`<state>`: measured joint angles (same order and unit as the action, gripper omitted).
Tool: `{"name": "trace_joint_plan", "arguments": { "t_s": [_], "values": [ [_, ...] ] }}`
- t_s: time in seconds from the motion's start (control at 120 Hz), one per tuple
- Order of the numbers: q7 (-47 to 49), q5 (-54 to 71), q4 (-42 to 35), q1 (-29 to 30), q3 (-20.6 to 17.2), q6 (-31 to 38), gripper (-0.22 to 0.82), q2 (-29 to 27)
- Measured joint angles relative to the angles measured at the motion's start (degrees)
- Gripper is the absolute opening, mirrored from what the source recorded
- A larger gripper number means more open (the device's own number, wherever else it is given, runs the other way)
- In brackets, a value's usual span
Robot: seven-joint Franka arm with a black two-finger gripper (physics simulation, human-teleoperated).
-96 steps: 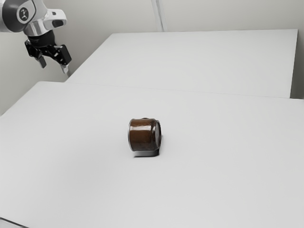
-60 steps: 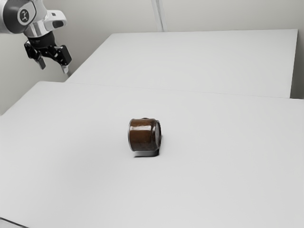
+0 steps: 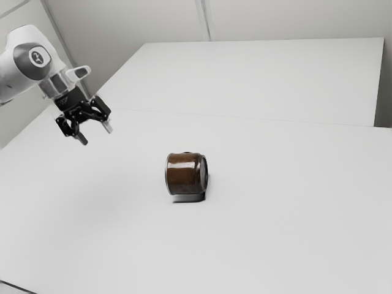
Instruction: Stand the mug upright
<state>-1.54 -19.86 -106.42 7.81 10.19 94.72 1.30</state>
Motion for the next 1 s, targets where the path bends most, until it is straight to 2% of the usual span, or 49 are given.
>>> {"name": "trace_joint_plan", "arguments": {
  "t_s": [0.433, 1.0],
  "values": [
    [0.7, -19.5, -1.8, -0.3, -0.2, 3.5, 0.6, 12.4],
    [1.4, -38.9, -2.0, -3.5, -0.9, 7.8, 0.6, 19.2]
  ]
}}
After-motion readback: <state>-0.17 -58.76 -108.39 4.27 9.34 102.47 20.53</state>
